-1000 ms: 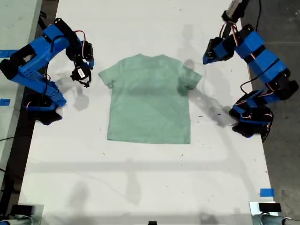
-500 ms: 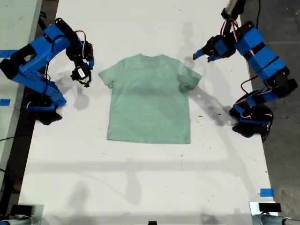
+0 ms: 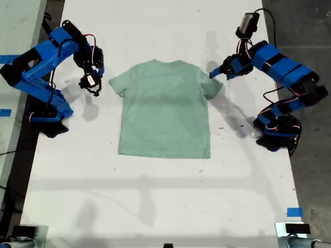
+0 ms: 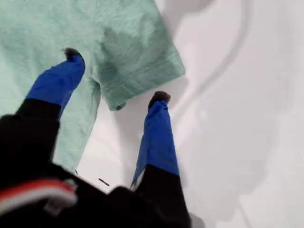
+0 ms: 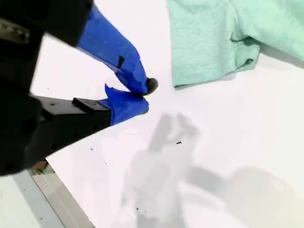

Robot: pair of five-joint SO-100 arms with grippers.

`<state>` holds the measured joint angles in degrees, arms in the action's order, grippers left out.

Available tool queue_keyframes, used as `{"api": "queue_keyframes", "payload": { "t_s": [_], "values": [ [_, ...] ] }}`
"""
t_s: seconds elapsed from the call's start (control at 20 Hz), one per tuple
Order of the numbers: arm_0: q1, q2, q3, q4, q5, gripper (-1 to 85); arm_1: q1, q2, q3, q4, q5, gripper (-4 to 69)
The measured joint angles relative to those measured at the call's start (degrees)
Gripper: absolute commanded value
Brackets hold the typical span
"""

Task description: Fold tshirt

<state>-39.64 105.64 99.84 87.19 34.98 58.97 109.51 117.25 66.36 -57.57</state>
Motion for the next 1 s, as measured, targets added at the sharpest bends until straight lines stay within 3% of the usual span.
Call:
{"api": "queue_keyframes", "payload": {
  "t_s": [0.35, 0.4, 0.55, 0.6, 1.0],
  "values": [
    [0.00, -0.35, 0.00, -0.09, -0.26, 0.0, 0.70, -18.28, 2.37, -14.68, -3.43, 27.1],
    [0.00, -0.35, 0.00, -0.09, 0.00, 0.0, 0.97, -19.69, 1.14, -15.03, -3.87, 24.9],
    [0.00, -0.35, 0.00, -0.09, -0.09, 0.0, 1.67, -22.50, -2.11, -15.21, -4.92, 1.7],
    [0.00, -0.35, 0.00, -0.09, -0.09, 0.0, 1.67, -23.29, -2.99, -15.21, -5.01, -0.8],
    [0.00, -0.70, 0.00, -0.09, 0.00, 0.0, 1.58, -24.61, -5.10, -14.41, -5.62, -2.0]
  ]
}}
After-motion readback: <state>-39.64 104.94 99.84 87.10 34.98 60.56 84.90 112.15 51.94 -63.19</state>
